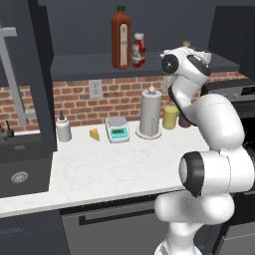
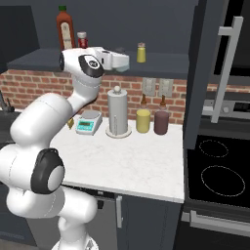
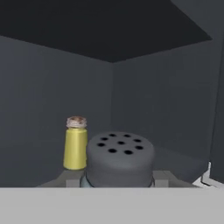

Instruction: Put the shaker and condiment bottle from the counter next to their counterparts in the cabinet.

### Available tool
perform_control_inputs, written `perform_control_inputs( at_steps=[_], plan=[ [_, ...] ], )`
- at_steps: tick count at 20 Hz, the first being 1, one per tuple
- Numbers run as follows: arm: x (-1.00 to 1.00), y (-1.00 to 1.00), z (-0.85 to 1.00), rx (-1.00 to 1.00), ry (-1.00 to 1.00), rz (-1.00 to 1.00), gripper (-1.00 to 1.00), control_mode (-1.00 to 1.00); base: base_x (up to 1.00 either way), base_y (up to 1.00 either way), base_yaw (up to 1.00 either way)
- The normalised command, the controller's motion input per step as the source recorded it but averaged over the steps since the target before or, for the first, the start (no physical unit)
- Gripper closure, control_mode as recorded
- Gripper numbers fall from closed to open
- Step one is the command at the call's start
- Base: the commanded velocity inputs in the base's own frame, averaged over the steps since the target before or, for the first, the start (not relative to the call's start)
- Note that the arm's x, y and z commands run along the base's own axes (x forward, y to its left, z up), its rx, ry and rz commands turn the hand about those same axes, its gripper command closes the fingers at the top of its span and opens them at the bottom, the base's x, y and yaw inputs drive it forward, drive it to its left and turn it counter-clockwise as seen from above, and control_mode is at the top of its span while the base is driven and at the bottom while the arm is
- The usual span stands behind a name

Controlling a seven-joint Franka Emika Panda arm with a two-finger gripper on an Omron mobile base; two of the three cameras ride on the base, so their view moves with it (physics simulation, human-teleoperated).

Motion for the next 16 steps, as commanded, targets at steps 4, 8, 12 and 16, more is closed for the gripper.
perform_control_inputs(
  at_steps=[4, 8, 12, 16],
  plan=[
    [0.13, -0.08, -0.18, 0.0, -0.03, 0.05, 1.0, -1.0, 0.0, 0.0, 0.0],
    [0.16, 0.0, -0.1, 0.0, 0.0, 0.01, 1.0, -1.0, 0.0, 0.0, 0.0],
    [0.17, 0.0, 0.0, 0.0, 0.0, 0.0, 1.0, -1.0, 0.0, 0.0, 0.0],
    [0.2, 0.0, 0.0, 0.0, 0.0, 0.0, 1.0, -1.0, 0.0, 0.0, 0.0]
  ],
)
